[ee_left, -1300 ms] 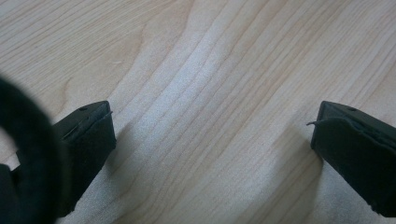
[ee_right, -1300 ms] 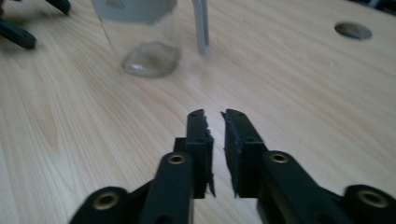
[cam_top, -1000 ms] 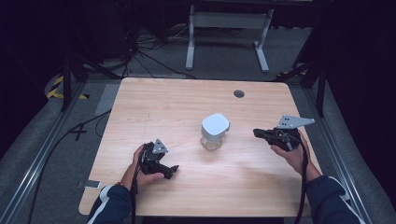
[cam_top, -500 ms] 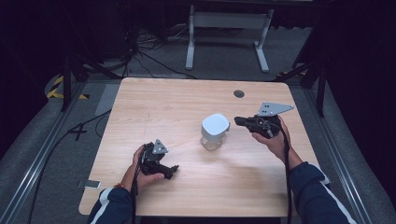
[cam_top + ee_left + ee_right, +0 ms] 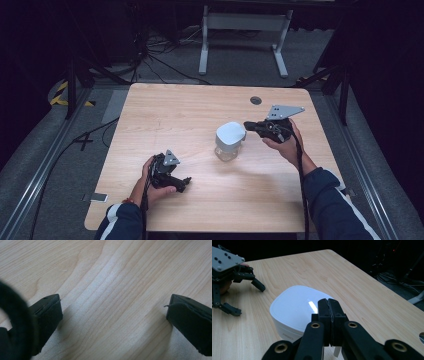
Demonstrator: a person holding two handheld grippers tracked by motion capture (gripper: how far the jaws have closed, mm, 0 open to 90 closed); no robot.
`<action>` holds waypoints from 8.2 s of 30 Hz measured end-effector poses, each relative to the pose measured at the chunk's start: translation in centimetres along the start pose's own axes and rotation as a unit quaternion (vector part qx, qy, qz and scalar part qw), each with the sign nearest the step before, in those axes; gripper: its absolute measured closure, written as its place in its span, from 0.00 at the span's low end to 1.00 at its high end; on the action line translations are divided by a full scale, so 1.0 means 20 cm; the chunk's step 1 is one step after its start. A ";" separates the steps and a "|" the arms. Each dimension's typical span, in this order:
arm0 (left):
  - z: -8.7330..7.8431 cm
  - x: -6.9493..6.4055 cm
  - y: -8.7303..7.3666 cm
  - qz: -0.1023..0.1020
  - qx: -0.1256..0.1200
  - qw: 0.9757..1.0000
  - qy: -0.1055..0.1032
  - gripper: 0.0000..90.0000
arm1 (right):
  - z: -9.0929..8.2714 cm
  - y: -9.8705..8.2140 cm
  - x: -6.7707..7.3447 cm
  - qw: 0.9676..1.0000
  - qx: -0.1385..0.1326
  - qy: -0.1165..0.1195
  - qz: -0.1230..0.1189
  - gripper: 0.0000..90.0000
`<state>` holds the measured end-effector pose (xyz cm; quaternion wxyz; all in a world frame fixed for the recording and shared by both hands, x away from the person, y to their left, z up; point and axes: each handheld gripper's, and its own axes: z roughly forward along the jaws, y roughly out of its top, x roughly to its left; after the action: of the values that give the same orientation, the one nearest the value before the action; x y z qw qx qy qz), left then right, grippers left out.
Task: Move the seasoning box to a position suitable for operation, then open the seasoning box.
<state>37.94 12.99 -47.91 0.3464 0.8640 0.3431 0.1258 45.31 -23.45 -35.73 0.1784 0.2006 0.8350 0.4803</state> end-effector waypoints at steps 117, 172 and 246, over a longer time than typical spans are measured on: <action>0.00 -0.16 0.62 0.072 -0.111 0.991 0.017 1.00 | 0.13 -0.02 -0.05 1.000 0.018 -0.019 0.013 1.00; 0.05 -0.23 0.97 0.124 -0.121 0.985 0.015 0.98 | -0.14 -0.16 -0.02 0.998 0.047 -0.046 0.010 1.00; -0.34 0.12 -0.07 0.071 -0.019 0.995 0.063 0.71 | -0.50 -0.45 0.12 0.992 0.106 -0.071 0.003 0.75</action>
<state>35.83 18.81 -43.86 0.3310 0.8698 0.2991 0.2107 36.87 -33.71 -39.00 0.2134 0.2549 0.8658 0.3741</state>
